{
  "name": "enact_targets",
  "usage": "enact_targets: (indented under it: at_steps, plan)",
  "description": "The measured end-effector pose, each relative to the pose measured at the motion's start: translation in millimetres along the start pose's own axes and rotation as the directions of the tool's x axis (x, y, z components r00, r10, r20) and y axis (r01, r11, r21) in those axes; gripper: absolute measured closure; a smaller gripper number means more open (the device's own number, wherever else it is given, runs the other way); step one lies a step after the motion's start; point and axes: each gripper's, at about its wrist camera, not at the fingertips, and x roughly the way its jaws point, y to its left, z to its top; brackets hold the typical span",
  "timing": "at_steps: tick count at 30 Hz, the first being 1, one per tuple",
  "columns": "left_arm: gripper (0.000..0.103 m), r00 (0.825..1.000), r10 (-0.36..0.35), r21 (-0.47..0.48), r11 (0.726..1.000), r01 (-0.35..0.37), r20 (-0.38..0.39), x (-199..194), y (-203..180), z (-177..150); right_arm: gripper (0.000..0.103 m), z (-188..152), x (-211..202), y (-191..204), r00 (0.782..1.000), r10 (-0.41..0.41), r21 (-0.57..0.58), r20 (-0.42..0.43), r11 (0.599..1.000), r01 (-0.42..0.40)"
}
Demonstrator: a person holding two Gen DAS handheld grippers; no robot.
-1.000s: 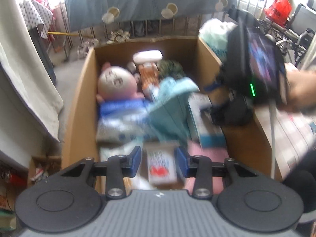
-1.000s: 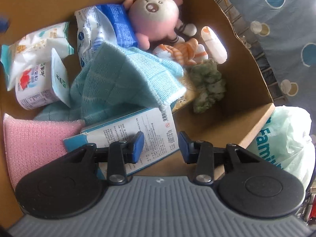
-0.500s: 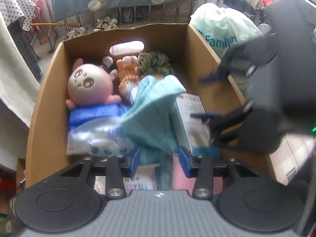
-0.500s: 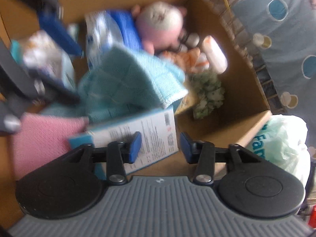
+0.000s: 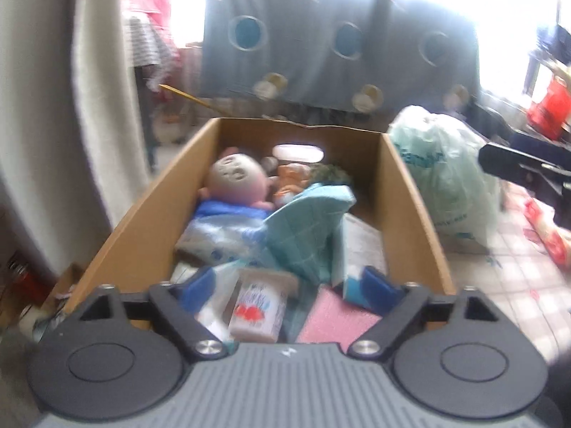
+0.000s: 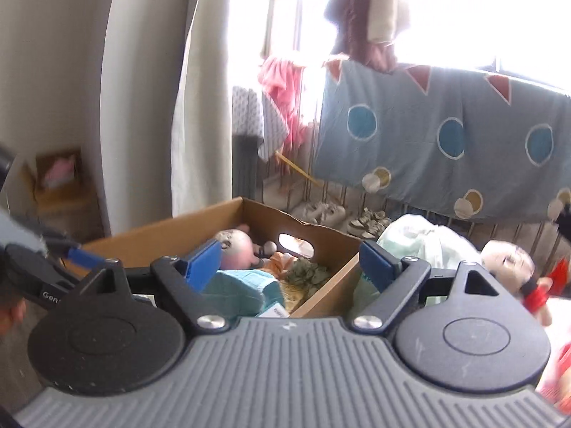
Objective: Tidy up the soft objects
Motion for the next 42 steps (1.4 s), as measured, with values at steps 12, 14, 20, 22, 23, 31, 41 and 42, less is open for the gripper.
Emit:
enact_targets:
  at_steps: [12,14,20,22,23,31,41,42]
  plan:
    - [0.001,0.974,0.211,0.085,0.972,-0.217,0.080,-3.8,-18.6,-50.2,0.018,-55.9,19.0,32.1,0.969,0.223,0.043,-0.104,0.975,-0.220]
    - [0.000,0.972,0.213,0.101,0.970,-0.223,0.095,-6.0,-20.0,-53.5,0.017,-60.8,23.1,37.4,0.958,0.256,0.054,-0.127,0.966,-0.251]
    - [0.000,0.976,0.179,0.087,0.978,-0.190,0.123,-4.1,-15.0,-59.4,0.015,-65.9,27.9,55.4,0.968,0.216,0.090,-0.129,0.975,-0.205]
    - [0.000,0.974,0.175,0.076,0.979,-0.187,0.147,-5.0,-14.4,-63.9,0.014,-68.3,26.6,57.8,0.974,0.198,0.096,-0.109,0.977,-0.188]
    - [0.000,0.972,0.174,0.075,0.979,-0.187,0.156,-5.9,-14.7,-65.5,0.014,-69.4,25.6,59.6,0.977,0.188,0.103,-0.101,0.979,-0.178]
    - [0.000,0.976,0.167,0.080,0.981,-0.179,0.139,-4.7,-14.1,-60.7,0.004,-80.7,13.9,56.7,0.989,0.046,0.259,-0.141,0.966,-0.008]
    - [0.000,0.986,0.109,0.096,0.988,-0.122,0.125,-1.5,-7.4,-60.0,0.007,-84.7,-16.1,80.7,0.998,-0.042,0.122,0.044,0.992,0.036]
    - [0.000,0.987,0.100,0.095,0.989,-0.112,0.130,-0.9,-6.1,-60.5,0.007,-85.2,-16.7,82.2,0.997,-0.054,0.120,0.056,0.992,0.047]
